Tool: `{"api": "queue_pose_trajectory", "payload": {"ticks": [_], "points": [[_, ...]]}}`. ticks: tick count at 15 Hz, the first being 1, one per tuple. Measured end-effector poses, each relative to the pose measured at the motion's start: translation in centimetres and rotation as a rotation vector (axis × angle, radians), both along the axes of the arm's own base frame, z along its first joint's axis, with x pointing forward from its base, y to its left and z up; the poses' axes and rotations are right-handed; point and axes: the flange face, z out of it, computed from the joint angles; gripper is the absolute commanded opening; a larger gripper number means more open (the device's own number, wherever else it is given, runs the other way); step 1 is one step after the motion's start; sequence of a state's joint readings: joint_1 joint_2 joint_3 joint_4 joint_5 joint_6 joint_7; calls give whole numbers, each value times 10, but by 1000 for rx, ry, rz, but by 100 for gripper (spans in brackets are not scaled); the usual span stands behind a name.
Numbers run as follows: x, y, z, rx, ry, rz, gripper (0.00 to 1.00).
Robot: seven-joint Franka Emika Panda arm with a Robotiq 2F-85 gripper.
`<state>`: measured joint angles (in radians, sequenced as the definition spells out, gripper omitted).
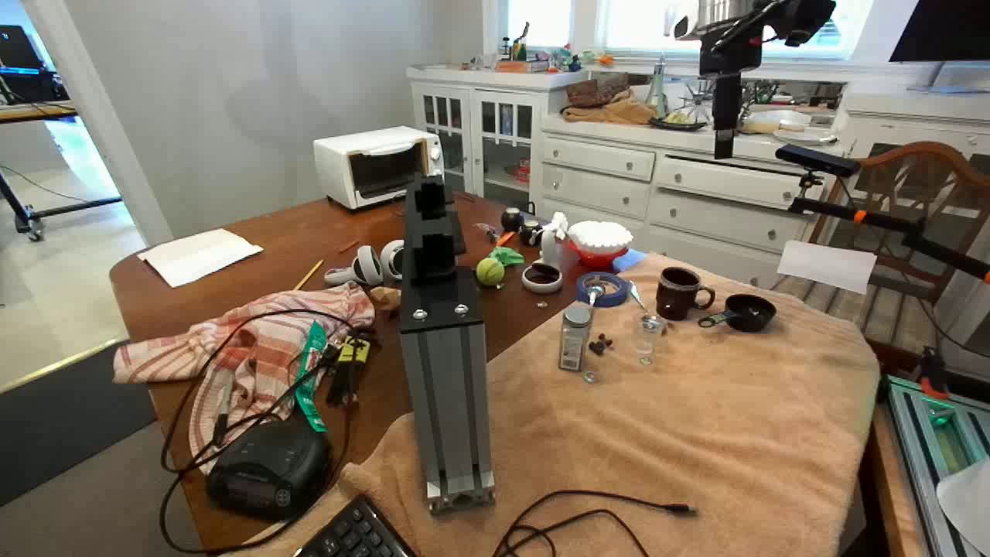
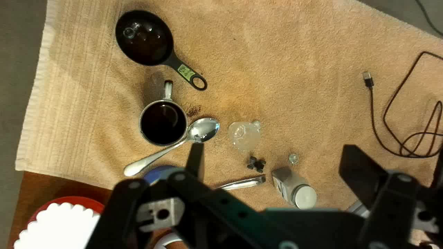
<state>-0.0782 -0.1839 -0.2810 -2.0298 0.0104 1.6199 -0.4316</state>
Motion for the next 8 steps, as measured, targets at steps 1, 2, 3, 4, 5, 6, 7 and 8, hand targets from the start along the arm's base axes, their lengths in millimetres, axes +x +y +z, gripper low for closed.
{"api": "queue_pose_trajectory", "payload": {"ticks": [1,2,3,4,5,6,7,8], "points": [[0,0,0,0,0,0,100],[0,0,0,0,0,0,100],[0,0,0,0,0,0,100],[0,0,0,0,0,0,100],[0,1,0,0,-1,1,100],[2,5,0,5,-2,7,100],[4,12,0,10,-3,18,100],[8,22,-1,19,-3,33,100]]}}
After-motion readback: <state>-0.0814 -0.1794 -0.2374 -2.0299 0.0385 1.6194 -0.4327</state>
